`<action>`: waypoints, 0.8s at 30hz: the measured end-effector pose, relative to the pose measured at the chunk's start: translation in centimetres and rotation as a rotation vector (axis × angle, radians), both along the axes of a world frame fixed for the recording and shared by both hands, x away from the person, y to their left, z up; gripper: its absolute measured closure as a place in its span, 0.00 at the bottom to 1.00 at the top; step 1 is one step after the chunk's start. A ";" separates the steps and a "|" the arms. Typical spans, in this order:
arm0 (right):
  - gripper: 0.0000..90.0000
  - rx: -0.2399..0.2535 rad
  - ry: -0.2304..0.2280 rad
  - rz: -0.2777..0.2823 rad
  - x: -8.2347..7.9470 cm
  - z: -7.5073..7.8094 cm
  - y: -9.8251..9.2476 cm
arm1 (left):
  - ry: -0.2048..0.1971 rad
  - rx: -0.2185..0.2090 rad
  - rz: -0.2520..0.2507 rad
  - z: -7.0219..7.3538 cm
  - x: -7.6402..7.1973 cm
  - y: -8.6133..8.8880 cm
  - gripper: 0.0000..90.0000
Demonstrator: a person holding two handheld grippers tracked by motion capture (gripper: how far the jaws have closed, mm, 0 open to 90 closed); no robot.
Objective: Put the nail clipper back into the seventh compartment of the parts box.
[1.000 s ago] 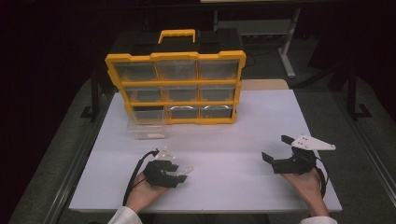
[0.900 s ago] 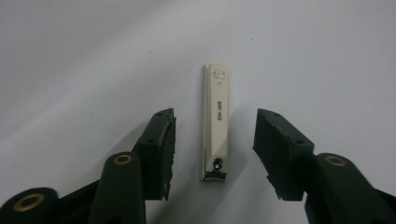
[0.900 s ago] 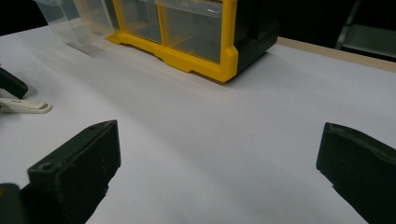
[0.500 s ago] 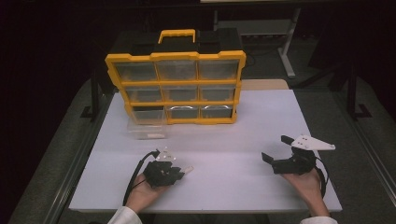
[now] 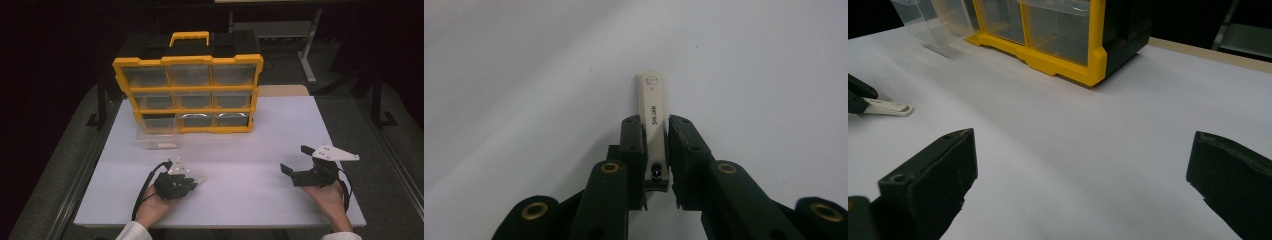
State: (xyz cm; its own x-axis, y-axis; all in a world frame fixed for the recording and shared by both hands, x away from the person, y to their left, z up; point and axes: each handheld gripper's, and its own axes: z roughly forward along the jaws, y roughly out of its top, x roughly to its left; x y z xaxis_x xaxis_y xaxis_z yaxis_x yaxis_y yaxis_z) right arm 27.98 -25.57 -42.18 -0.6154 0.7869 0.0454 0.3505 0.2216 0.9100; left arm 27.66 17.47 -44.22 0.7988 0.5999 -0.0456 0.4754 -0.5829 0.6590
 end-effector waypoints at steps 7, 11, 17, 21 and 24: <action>0.00 -0.002 0.002 0.004 0.0 0.0 0.1 | 0.025 -0.011 -0.025 0.4 0.1 0.1 0.87; 0.00 0.000 0.002 0.004 0.0 -0.1 0.0 | 0.019 -0.021 -0.030 0.8 0.2 0.1 0.87; 0.00 0.000 0.004 0.003 0.0 -0.1 0.1 | 0.038 -0.044 -0.033 1.4 0.6 0.5 0.87; 0.00 -0.001 0.005 0.003 0.0 -0.1 0.1 | 0.024 -0.056 -0.032 1.8 0.6 0.6 0.87; 0.00 -0.001 0.004 0.001 0.0 -0.1 0.0 | 0.018 -0.064 -0.029 2.2 0.7 0.8 0.87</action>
State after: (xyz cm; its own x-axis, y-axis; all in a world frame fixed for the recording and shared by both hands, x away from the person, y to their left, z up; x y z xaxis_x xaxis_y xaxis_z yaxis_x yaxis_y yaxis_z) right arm 27.97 -25.52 -42.26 -0.6163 0.7861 0.0469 0.3541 0.2235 0.9081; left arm 28.35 18.28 -42.05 0.8144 0.5720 -0.0978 0.4711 -0.5532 0.6870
